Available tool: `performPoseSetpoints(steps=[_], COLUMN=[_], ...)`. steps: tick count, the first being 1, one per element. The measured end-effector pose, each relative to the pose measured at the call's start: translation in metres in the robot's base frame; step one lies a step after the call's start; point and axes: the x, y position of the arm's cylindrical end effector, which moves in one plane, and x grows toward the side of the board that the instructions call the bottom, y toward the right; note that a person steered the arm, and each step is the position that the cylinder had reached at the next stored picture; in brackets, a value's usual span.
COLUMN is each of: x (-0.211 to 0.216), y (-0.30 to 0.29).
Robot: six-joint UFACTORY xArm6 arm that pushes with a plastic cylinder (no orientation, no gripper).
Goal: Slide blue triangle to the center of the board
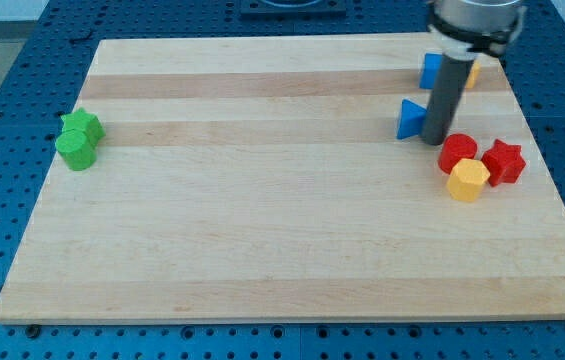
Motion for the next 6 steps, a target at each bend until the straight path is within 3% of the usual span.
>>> performPoseSetpoints(steps=[1, 6], x=[-0.003, -0.042], y=[0.027, -0.053])
